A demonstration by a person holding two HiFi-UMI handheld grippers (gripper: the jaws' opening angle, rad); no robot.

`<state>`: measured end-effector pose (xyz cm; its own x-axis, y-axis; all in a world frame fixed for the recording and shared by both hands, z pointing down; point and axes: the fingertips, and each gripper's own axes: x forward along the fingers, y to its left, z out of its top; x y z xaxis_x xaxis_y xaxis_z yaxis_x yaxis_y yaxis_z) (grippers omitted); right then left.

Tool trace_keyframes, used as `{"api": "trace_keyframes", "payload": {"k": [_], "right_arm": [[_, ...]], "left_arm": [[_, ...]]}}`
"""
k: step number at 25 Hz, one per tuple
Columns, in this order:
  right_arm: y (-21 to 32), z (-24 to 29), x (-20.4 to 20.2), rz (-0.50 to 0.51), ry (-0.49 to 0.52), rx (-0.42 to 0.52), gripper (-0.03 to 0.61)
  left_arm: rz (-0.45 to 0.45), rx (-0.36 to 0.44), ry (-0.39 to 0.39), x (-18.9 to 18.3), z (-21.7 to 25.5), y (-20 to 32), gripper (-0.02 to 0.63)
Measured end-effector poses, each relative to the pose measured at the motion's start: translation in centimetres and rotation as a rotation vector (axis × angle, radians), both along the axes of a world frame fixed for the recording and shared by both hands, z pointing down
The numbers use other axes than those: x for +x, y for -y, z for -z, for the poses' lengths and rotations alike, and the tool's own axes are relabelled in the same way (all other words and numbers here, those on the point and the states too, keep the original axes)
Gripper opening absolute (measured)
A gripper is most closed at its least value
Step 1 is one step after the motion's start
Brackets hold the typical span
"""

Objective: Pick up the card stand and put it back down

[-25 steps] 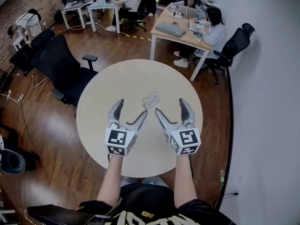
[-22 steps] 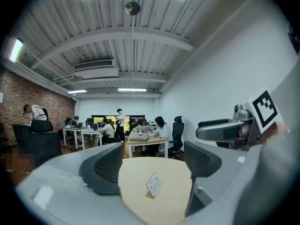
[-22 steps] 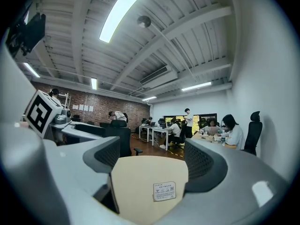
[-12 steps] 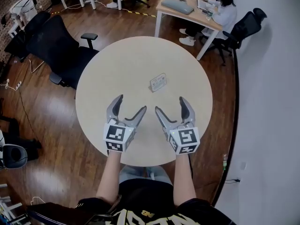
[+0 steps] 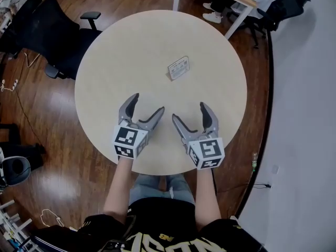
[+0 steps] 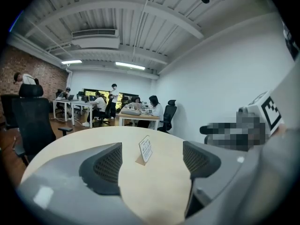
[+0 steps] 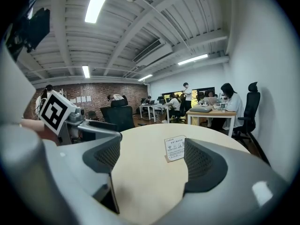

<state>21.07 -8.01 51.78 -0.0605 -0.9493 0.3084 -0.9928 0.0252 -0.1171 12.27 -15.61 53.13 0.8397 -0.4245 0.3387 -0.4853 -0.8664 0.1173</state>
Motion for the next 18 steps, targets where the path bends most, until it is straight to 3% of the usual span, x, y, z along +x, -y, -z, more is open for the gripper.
{"api": "trace_keyframes", "payload": {"k": [3,12,15,18], "right_arm": [[0.0,-2.1,0.3,0.004,0.013,-0.024,0.423],[0.6,-5.7,2.6,0.001,0.064,-0.061,0.423],[1.1,-6.1,3.4,0.003,0.06,-0.072,0.423],[1.4,-6.5,4.1,0.005,0.05,-0.073,0.423]], "left_arm": [[-0.04,-0.012,0.001,0.1,-1.0,1.2,0.41],[-0.102,0.062,0.128,-2.1,-4.0,6.8,0.411],[-0.166,0.084,0.161,-1.4,-5.2,8.4,0.411],[-0.206,0.093,0.142,0.8,-5.6,10.0,0.411]]}}
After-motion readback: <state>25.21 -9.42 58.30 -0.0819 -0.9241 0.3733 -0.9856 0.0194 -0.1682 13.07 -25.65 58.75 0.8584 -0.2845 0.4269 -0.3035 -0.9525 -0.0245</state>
